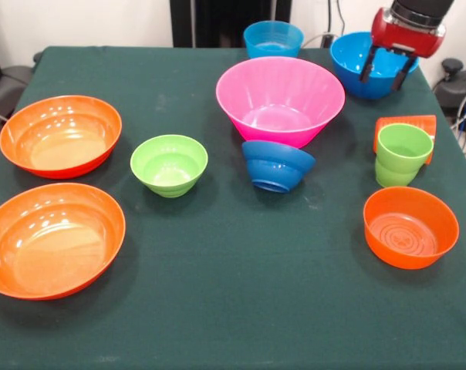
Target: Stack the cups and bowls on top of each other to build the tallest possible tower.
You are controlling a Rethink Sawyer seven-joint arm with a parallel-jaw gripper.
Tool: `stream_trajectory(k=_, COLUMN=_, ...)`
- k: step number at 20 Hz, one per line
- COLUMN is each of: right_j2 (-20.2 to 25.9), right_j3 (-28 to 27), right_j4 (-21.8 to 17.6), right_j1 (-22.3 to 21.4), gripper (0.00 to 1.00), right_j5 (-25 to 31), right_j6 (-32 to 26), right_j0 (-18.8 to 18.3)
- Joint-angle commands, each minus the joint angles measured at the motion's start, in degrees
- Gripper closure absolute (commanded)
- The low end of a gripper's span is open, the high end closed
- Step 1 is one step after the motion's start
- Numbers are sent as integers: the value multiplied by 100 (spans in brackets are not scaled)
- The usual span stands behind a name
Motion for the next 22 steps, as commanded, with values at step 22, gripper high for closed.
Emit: stream_trajectory(k=22, right_j2=-165, right_j3=-2, right_j4=-300, right_j1=-1138, gripper=0, right_j5=873, right_j6=554, right_j0=429)
